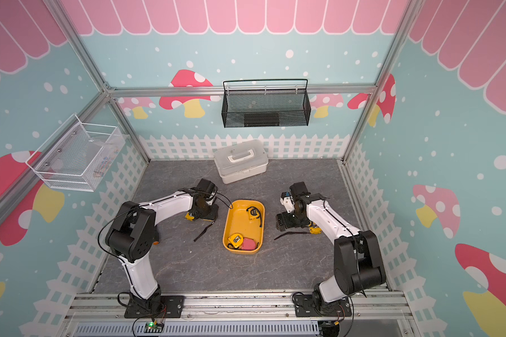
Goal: Take the tape measure out of the storage box
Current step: Place the tape measure at the center of the board, then pick up the tape measure from the storage box.
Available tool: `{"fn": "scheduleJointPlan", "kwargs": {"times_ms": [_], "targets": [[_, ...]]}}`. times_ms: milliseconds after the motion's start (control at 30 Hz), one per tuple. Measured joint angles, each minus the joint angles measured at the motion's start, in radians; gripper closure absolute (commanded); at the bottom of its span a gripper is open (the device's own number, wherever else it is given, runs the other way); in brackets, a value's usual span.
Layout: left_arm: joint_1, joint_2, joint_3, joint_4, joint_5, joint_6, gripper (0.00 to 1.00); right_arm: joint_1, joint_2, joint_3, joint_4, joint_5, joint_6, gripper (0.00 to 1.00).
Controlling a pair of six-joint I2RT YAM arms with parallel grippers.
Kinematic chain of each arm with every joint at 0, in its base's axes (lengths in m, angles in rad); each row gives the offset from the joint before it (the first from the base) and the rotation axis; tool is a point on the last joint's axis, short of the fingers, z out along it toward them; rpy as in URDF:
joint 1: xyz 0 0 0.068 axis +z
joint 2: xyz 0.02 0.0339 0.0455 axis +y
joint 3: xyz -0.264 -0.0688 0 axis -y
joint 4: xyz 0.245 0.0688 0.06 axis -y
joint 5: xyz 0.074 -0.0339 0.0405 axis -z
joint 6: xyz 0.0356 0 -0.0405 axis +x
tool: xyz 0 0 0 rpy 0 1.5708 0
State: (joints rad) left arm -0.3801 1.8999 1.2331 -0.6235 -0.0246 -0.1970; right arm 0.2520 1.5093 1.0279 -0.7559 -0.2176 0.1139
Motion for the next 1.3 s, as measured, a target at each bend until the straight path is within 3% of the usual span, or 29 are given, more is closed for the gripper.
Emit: {"fn": "scheduleJointPlan", "kwargs": {"times_ms": [200, 433, 733, 1000, 1300], "targets": [[0.002, 0.015, 0.014, 0.001, 0.000, 0.007, 0.44, 0.000, 0.000, 0.000, -0.003, 0.000, 0.000, 0.10], [0.007, 0.028, 0.029, 0.003, 0.000, 0.014, 0.32, 0.006, 0.000, 0.004, -0.012, -0.001, 0.000, 0.10], [0.007, 0.016, 0.029, 0.003, 0.016, 0.013, 0.27, 0.059, 0.003, 0.095, -0.043, 0.014, -0.005, 0.10], [0.007, -0.172, 0.002, 0.011, 0.012, -0.016, 0.25, 0.217, 0.005, 0.177, -0.060, 0.063, -0.029, 0.10], [0.011, -0.430, -0.193, 0.022, -0.064, -0.084, 0.22, 0.428, 0.090, 0.212, -0.033, 0.070, -0.066, 0.10]]}}
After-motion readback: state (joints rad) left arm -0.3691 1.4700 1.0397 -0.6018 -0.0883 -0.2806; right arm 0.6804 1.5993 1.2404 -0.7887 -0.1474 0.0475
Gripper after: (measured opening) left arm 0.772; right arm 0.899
